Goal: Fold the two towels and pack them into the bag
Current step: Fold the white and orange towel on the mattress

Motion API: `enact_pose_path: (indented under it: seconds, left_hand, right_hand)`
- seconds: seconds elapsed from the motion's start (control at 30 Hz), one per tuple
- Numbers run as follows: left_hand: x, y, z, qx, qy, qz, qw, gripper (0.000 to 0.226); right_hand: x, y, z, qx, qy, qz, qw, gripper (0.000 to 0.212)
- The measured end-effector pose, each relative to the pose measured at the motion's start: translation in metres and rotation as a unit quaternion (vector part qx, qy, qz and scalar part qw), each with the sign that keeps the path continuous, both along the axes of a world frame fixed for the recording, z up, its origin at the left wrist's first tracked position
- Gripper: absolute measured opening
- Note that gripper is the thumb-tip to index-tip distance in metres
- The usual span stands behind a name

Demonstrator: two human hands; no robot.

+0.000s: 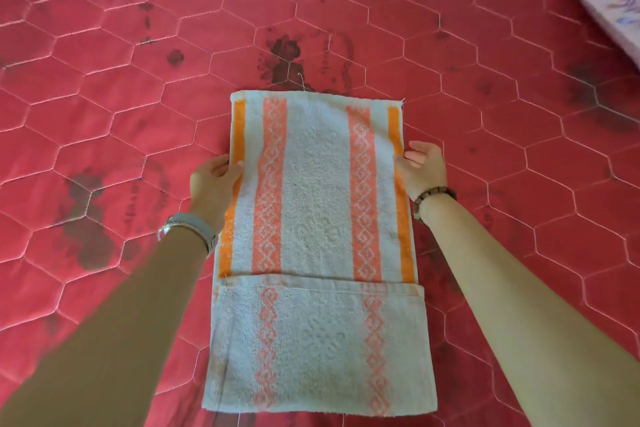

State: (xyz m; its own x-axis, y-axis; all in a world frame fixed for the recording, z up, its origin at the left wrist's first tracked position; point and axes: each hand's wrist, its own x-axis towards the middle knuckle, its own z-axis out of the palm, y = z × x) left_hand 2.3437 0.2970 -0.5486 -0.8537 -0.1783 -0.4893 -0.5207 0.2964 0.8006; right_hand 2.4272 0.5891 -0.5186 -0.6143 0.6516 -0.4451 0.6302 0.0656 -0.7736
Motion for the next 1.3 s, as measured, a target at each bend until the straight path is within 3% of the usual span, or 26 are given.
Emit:
enact_pose_path:
  seconds: [0.37, 0.57, 0.67, 0.77, 0.9, 1.03, 1.17, 1.3]
  left_hand:
    - [-0.064, 0.017, -0.005, 0.057, 0.032, 0.039, 0.997, 0.037]
    - [-0.071, 0.025, 0.017, 0.033, 0.065, 0.005, 0.997, 0.037]
    - [-0.068, 0.019, 0.032, 0.006, 0.084, -0.012, 0.996, 0.031]
    - [-0.056, 0.009, 0.048, -0.032, 0.098, -0.037, 0.994, 0.028]
    - [-0.025, -0.018, 0.063, -0.061, 0.089, -0.085, 0.99, 0.034]
    - [0.018, -0.045, 0.057, -0.074, 0.054, -0.117, 0.989, 0.013]
    - [0.062, -0.061, 0.036, -0.091, 0.004, -0.089, 0.992, 0.036]
    - [0.096, -0.07, 0.017, -0.056, -0.06, -0.09, 0.993, 0.032]
  right_hand:
    - [-0.072, 0.023, -0.011, -0.002, -0.006, -0.024, 1.0, 0.048]
    - [-0.061, 0.03, 0.001, -0.003, 0.027, 0.025, 0.999, 0.033]
    - [-0.053, 0.035, 0.014, 0.043, 0.063, 0.058, 0.995, 0.008]
    - [-0.035, 0.038, 0.027, 0.1, 0.091, 0.093, 0.986, 0.022]
    - [0.005, 0.036, 0.036, 0.086, 0.086, 0.104, 0.987, 0.013]
    - [0.062, 0.02, 0.034, 0.069, 0.049, 0.105, 0.991, 0.021]
    - [0.116, -0.003, 0.019, 0.038, 0.021, 0.098, 0.994, 0.015]
    - [0.151, -0.017, -0.006, 0.007, -0.013, 0.101, 0.995, 0.043]
